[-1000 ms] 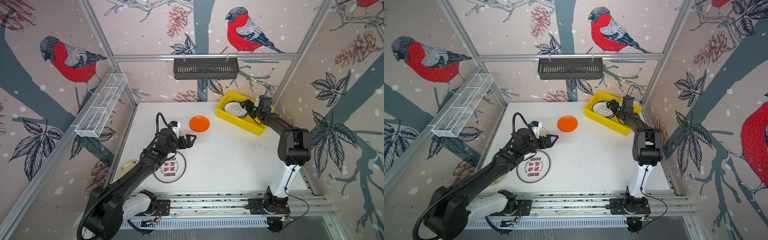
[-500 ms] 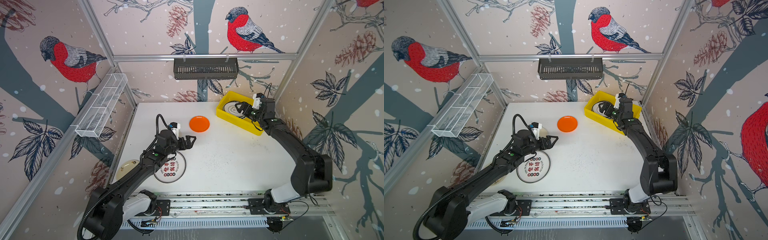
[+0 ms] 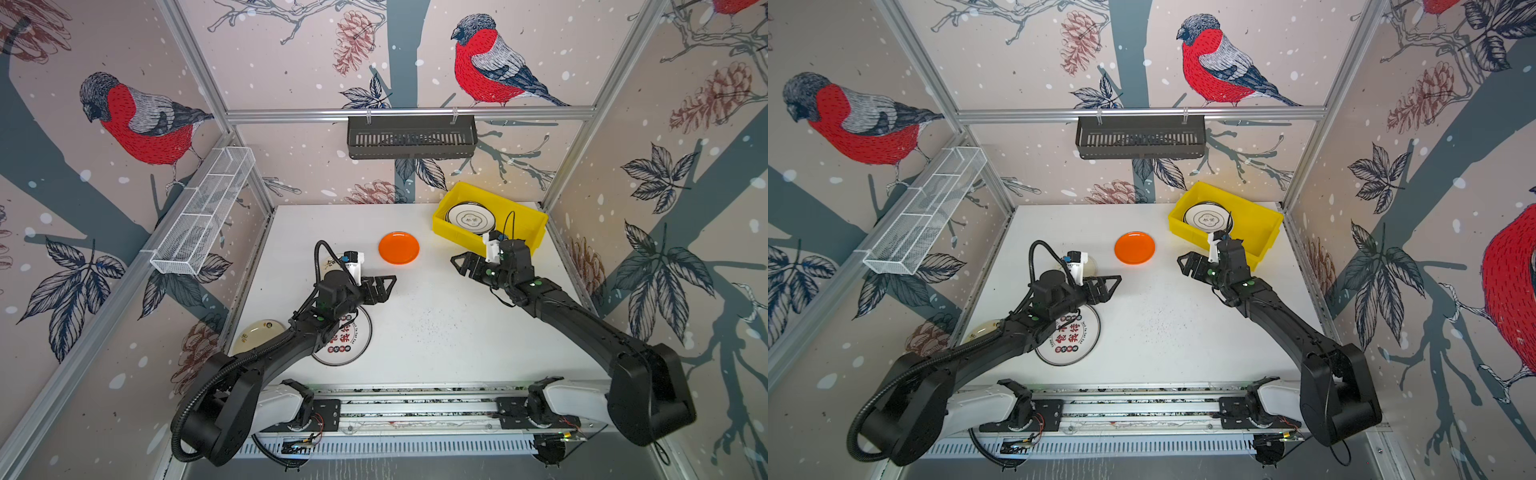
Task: Place the plates into the plastic bin on the countertop
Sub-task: Pick up the plate from the top-center of the table.
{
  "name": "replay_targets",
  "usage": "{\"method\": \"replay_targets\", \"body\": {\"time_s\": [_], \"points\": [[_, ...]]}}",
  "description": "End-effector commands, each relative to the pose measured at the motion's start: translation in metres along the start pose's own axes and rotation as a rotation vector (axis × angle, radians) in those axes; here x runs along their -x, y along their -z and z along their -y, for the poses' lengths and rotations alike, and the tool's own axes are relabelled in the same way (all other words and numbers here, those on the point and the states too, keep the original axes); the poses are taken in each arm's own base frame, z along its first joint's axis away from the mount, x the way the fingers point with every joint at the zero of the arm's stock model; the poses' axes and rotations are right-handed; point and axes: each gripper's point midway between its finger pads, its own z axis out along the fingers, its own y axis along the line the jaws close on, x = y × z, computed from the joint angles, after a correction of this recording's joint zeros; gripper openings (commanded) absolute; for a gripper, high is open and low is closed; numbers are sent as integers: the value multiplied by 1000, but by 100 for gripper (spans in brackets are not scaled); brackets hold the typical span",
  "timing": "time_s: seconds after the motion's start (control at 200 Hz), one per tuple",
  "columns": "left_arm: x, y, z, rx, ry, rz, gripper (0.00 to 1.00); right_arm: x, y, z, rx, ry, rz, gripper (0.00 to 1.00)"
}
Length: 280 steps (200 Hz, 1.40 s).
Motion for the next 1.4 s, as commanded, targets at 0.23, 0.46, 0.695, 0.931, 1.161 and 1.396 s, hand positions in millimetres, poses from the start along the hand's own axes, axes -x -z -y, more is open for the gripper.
{"method": "replay_targets", "body": {"time_s": [0.23, 0.46, 0.695, 0.931, 1.161, 1.396], "points": [[3, -19, 33, -108, -141, 38, 98, 23, -36, -39, 139, -14, 59, 79], [-9, -9, 33, -123, -146, 47, 98, 22, -104, -44, 130, -4, -15, 67], [2, 9, 15, 16, -221, 96, 98, 19, -151, -43, 75, -23, 16, 64], [2, 14, 2, 72, -229, 128, 98, 7, -180, -9, -96, -51, 18, 62], [-2, 11, -3, 85, -216, 122, 98, 9, -179, 5, -215, -9, 23, 62], [-2, 10, -10, 115, -220, 125, 98, -1, -190, 13, -194, -28, -8, 61]]}}
